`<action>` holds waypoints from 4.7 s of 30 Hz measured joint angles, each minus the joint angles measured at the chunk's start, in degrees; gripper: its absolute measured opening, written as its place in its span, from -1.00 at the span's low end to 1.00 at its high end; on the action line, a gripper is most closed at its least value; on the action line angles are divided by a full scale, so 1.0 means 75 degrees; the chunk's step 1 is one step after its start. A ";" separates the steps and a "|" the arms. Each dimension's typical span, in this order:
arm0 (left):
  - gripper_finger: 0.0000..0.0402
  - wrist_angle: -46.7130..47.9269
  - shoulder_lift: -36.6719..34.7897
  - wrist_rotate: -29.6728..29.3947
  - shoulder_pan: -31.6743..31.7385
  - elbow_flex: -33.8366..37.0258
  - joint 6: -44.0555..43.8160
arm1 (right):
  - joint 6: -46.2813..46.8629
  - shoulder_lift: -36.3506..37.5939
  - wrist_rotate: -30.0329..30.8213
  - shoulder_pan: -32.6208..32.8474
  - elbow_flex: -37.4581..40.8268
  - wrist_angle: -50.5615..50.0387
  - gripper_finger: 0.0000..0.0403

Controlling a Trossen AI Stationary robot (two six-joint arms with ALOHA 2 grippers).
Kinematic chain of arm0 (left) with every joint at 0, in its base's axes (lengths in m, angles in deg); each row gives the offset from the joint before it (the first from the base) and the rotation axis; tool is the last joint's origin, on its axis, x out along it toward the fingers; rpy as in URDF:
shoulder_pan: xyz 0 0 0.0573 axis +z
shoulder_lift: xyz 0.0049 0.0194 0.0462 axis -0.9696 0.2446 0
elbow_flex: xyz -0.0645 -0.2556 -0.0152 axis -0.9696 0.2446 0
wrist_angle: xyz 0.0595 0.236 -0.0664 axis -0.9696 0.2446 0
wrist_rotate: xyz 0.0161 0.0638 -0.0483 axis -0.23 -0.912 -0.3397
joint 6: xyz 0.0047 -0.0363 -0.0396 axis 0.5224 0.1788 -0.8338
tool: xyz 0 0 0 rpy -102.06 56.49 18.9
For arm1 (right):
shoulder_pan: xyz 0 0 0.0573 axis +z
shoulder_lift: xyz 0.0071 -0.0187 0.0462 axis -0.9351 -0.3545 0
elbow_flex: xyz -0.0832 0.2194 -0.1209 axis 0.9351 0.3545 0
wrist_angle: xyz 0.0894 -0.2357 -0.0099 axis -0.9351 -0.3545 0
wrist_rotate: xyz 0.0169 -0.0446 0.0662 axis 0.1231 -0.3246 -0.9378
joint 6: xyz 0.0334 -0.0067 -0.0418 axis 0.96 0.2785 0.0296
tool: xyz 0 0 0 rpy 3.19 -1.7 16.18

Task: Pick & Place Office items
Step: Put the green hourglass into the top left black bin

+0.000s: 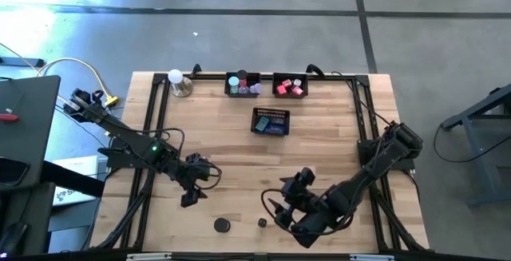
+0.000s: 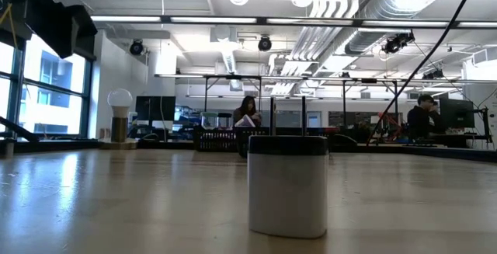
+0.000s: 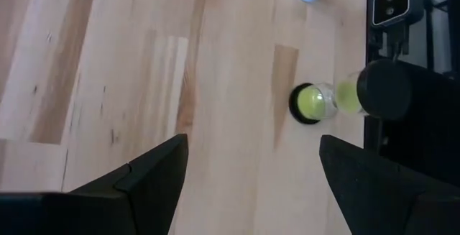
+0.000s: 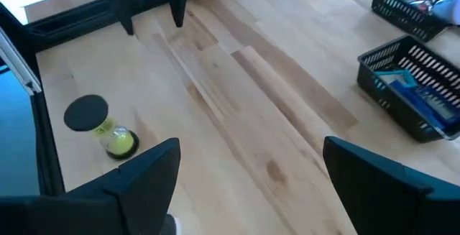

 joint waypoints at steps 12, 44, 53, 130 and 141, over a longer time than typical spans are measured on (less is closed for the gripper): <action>0.53 -0.0072 0.0012 -0.0446 -0.0134 0.0000 0.0421 | -0.0003 0.0006 -0.0185 0.0006 0.0169 0.0513 0.64; 0.93 -0.1090 0.0943 -0.3128 -0.2978 -0.0009 0.1186 | -0.0016 0.0006 -0.0216 0.0022 0.0778 0.1239 0.64; 0.93 -0.2554 0.2185 -0.3434 -0.3053 -0.0009 0.2087 | -0.0071 0.0006 -0.0380 0.0025 0.0784 0.1526 0.64; 0.00 -0.3727 -0.0003 -0.3095 0.0362 -0.0035 0.3847 | -0.2313 0.0009 0.0304 0.0142 0.0784 0.2547 0.64; 0.00 -0.5036 -0.0130 0.0599 0.5806 -0.0041 0.5165 | -0.3940 0.0009 0.0641 -0.0432 0.0787 0.2465 0.64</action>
